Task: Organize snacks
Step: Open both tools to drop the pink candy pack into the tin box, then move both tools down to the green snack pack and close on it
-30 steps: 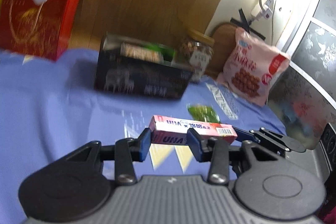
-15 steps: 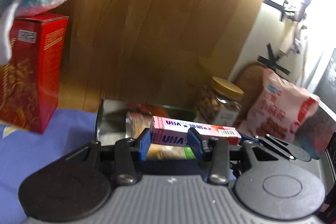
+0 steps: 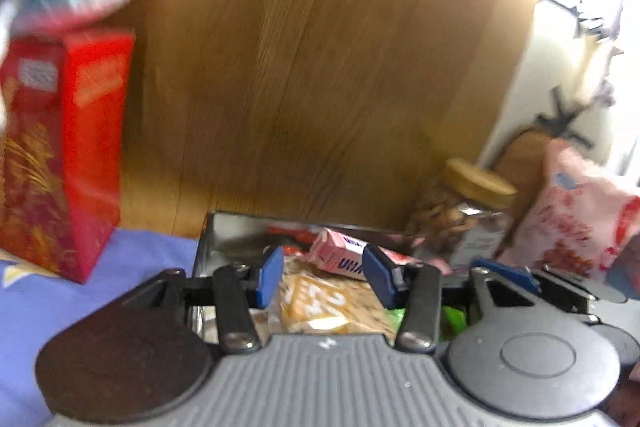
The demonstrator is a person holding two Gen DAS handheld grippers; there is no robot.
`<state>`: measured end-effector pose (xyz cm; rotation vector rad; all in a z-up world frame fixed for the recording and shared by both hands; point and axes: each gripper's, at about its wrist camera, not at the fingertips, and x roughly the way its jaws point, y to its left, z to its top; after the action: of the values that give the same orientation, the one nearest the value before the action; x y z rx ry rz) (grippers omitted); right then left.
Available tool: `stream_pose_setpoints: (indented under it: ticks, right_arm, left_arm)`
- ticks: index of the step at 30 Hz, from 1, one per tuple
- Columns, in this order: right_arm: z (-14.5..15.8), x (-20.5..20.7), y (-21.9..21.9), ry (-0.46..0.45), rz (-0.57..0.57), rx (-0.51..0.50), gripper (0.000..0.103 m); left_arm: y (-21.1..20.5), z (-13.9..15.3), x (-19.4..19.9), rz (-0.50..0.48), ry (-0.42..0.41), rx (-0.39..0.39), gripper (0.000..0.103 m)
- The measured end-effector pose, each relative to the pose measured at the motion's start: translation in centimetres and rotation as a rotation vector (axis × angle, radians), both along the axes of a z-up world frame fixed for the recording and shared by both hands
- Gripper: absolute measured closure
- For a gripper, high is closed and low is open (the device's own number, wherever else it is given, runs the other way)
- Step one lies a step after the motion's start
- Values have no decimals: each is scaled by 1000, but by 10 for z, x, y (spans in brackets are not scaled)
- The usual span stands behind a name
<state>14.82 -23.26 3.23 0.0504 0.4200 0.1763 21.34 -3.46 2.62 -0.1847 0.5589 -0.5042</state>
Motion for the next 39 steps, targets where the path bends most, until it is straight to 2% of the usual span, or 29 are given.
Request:
stream_pose_setpoints:
  ticks: [1,2,4,7,8,9,10,11,14,15,16,17,22,25,28,30,33,36,39]
  right_arm:
    - [2,-16,-11,-1,-17,38,44]
    - [2,-30,-23,8,-33,76,37]
    - [-3,-58,-51,57,-78,158,35]
    - [-24,-87,-84,154,-133,237,37]
    - [-32,-93,-92,184,-157,256,43]
    - [-41,-100,-99,227,-172,293,51]
    - [-48,-103,-103,258,-171,336,54]
    - [-54,-106,-107,277,-165,382,54]
    - [-64,-102,-105,289,-177,438,55]
    - [-66,-99,-104,284,-169,457,58]
    - [-68,-97,-101,289,-156,474,64]
    - [-71,-94,-98,303,-139,492,79]
    - [-71,-101,-59,325,-41,503,84]
    - [-73,-120,-33,347,65,511,84]
    - [-78,-137,-15,370,114,567,84]
    - [-80,-147,-3,383,162,594,85]
    - [-71,-150,15,373,273,502,83]
    - [-59,-156,15,342,242,447,79]
    - [-53,-168,5,318,244,473,78]
  left_arm:
    - [2,4,-15,-27,-16,-8,58]
    - [3,6,-28,-62,-21,-13,58]
    - [0,5,-48,-132,3,-24,58]
    - [-13,-17,-67,-252,147,-60,58]
    - [-17,-25,-71,-275,197,-73,58]
    - [-22,-36,-73,-289,249,-83,58]
    - [-26,-47,-75,-292,304,-95,58]
    - [-28,-58,-76,-290,354,-111,58]
    - [-29,-81,-83,-289,485,-184,59]
    - [-29,-86,-87,-285,507,-202,60]
    - [-26,-87,-91,-277,505,-215,60]
    - [-24,-88,-94,-271,506,-218,60]
    - [6,-90,-109,-222,496,-235,61]
    - [27,-89,-123,-208,470,-238,61]
    - [45,-89,-140,-212,468,-270,61]
    - [58,-87,-154,-209,448,-264,59]
    - [69,-81,-166,-213,417,-204,57]
    - [78,-72,-167,-192,379,-157,56]
    - [79,-60,-158,-182,330,-115,56]
